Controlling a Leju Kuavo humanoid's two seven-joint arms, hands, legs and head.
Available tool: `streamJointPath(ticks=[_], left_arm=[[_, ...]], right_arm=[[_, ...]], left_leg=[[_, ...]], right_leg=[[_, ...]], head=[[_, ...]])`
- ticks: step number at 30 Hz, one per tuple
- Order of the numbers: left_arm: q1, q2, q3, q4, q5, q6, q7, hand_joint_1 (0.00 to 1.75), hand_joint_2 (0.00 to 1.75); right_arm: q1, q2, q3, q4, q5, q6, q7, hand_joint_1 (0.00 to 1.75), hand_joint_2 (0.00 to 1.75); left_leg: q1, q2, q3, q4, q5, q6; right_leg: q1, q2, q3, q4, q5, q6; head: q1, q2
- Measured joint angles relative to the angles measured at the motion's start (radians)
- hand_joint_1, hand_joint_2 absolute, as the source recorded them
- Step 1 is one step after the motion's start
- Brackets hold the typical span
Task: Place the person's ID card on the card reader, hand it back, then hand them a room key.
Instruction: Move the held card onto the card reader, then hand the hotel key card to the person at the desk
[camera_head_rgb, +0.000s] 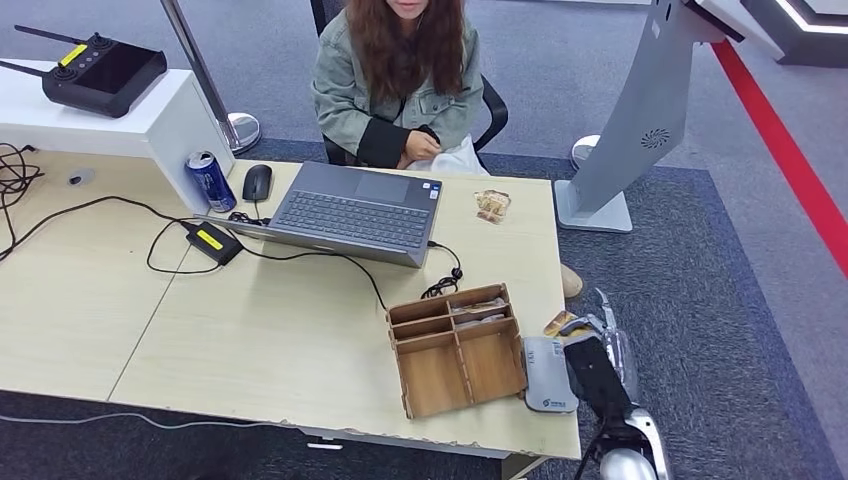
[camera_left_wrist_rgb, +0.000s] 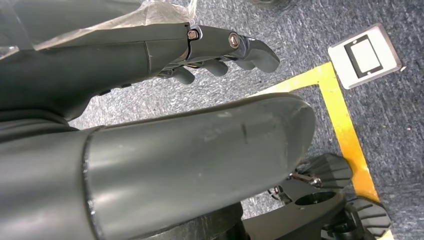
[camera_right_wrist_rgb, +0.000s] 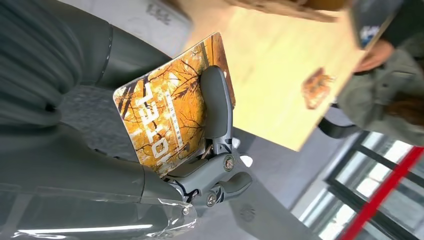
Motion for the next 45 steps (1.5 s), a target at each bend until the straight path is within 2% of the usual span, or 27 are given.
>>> streamJointPath(ticks=[10, 23, 27, 33, 39, 45], left_arm=[[-0.001, 0.000, 0.012, 0.000, 0.000, -0.005, -0.005, 0.00, 0.00], [-0.001, 0.000, 0.015, 0.000, -0.006, -0.003, 0.016, 0.00, 0.00], [0.000, 0.001, 0.015, 0.000, -0.023, -0.005, 0.018, 0.00, 0.00], [0.002, 0.004, 0.014, 0.000, -0.054, -0.020, 0.020, 0.00, 0.00], [0.003, 0.005, 0.007, 0.000, -0.087, -0.034, 0.023, 0.00, 0.00], [0.002, 0.004, -0.007, 0.000, -0.117, -0.042, 0.023, 0.00, 0.00]], right_arm=[[-0.027, 0.014, 0.001, 0.206, 0.008, -0.015, -0.032, 1.75, 1.75], [-0.049, 0.033, -0.011, 0.294, 0.030, -0.023, -0.054, 1.75, 1.75], [-0.045, 0.026, -0.028, 0.206, 0.080, -0.004, 0.022, 1.75, 1.75], [-0.061, 0.003, -0.062, -0.058, 0.160, 0.082, 0.172, 1.75, 1.75], [-0.178, -0.012, -0.062, -0.323, 0.254, 0.180, 0.319, 1.75, 1.75], [-0.321, -0.003, -0.024, -0.400, 0.225, 0.204, 0.396, 1.75, 1.75]], left_leg=[[0.000, 0.000, 0.000, 0.000, 0.000, 0.000], [0.000, 0.000, 0.000, 0.000, 0.000, 0.000], [0.000, 0.000, 0.000, 0.000, 0.000, 0.000], [0.000, 0.001, -0.001, 0.000, 0.000, 0.000], [0.000, 0.001, 0.001, 0.000, 0.001, 0.000], [0.000, 0.001, 0.001, 0.000, 0.002, 0.000]], right_leg=[[0.000, 0.000, 0.000, 0.000, 0.000, 0.000], [0.000, 0.000, 0.000, 0.000, 0.000, 0.000], [0.000, 0.000, 0.000, 0.000, 0.000, 0.000], [-0.001, 0.000, 0.000, 0.000, 0.001, 0.000], [-0.001, 0.000, 0.001, 0.000, 0.001, 0.000], [0.000, 0.000, 0.001, 0.001, 0.001, 0.000]], head=[[0.000, 0.000], [0.000, 0.000], [0.000, 0.000], [0.000, 0.000], [0.000, 0.000], [0.000, 0.000]])
